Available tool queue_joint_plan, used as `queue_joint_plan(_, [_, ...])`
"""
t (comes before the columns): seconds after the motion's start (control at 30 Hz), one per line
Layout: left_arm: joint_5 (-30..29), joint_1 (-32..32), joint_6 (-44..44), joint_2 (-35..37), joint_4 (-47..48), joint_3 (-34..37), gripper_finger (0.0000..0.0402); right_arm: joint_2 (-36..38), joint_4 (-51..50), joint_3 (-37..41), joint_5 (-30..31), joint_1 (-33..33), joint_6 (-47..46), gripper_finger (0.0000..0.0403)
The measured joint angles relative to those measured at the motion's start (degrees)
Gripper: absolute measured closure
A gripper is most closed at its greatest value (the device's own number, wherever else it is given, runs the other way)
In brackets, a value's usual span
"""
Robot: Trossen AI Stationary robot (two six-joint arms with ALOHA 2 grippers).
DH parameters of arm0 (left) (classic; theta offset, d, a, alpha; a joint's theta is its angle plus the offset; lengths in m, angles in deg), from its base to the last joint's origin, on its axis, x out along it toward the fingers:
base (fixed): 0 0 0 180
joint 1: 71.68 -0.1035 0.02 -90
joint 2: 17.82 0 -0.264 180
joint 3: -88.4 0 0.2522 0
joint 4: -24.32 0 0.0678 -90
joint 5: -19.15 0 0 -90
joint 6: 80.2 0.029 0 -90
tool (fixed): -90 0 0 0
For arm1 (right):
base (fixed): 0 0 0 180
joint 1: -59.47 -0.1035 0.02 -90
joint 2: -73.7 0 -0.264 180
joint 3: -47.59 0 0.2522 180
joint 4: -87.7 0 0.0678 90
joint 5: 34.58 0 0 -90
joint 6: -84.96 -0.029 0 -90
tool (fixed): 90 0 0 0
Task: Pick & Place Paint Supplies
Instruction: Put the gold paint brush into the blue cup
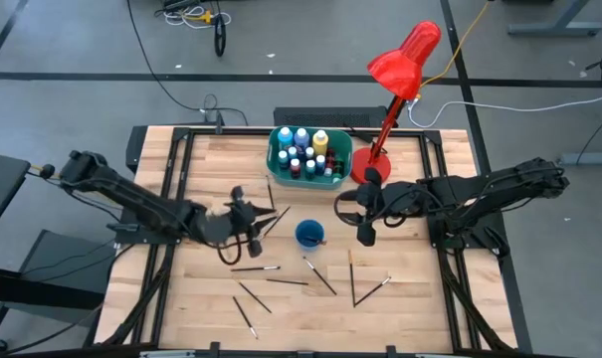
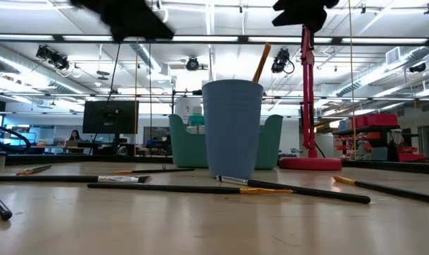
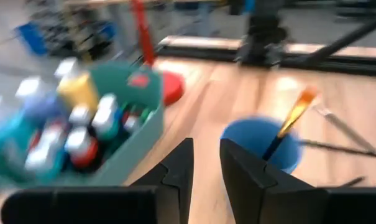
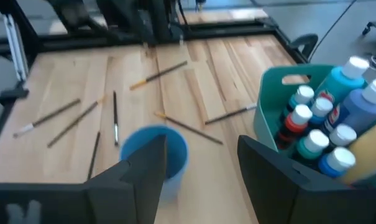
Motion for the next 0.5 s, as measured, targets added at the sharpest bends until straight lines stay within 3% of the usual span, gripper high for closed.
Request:
queue_joint_plan(0.07, [-2.52, 1.42, -5.17, -1.94, -3.00, 4.00, 0.0317, -0.25, 1.04, 0.00, -0.03, 0.00, 0.00, 0.0201])
queue_joint_plan(0.2, [-1.85, 3.38, -11.08, -7.84, -8.28, 8.98, 0.0322, -1.79, 3.19, 0.02, -0.05, 0.00, -0.01, 0.0201])
queue_joint_plan(0.37, [-4.64, 4.17, -18.72, -19.43, -12.98, 9.74, 0.0331, -5.79, 7.70, -0.02, -0.08, 0.00, -0.24, 0.0201])
queue_joint_plan(0.5, [-8.39, 3.80, -30.15, -27.12, -11.95, 9.94, 0.0340, -9.38, 8.64, 0.00, -0.15, 0.00, -0.24, 0.0201])
